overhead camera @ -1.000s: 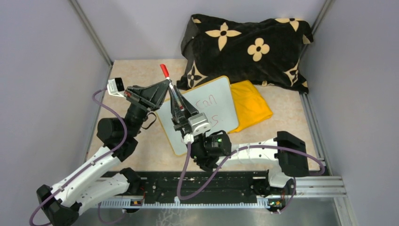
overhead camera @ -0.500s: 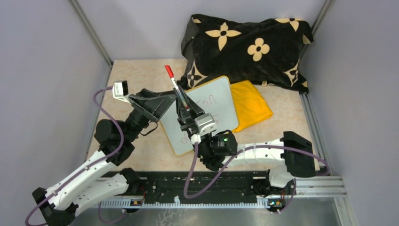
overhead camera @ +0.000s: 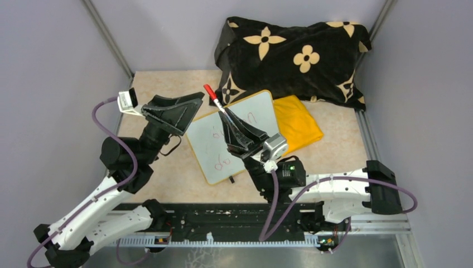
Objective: Write a sentence on the whiteboard
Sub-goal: Close the whiteboard marker at the center of the board.
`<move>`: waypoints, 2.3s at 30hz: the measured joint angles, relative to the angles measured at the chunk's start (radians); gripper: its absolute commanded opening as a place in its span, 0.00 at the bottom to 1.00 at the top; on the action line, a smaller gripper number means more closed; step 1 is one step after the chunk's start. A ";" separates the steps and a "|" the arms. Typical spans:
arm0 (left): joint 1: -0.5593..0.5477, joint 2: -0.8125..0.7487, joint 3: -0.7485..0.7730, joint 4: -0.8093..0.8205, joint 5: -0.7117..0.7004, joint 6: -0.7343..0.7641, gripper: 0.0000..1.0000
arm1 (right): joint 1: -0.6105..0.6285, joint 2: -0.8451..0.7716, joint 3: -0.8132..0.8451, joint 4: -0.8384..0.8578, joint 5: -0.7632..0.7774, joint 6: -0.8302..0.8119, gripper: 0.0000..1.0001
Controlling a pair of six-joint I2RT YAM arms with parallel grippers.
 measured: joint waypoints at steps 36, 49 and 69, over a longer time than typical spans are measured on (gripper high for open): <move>0.000 0.058 0.034 -0.035 0.002 0.019 0.08 | 0.000 -0.036 -0.032 -0.074 -0.034 0.090 0.00; 0.008 0.116 0.026 0.064 0.073 -0.114 0.00 | 0.002 -0.010 -0.046 -0.008 -0.003 0.015 0.00; 0.029 0.154 -0.069 0.232 0.014 -0.262 0.00 | -0.010 0.105 0.014 0.100 0.074 -0.058 0.00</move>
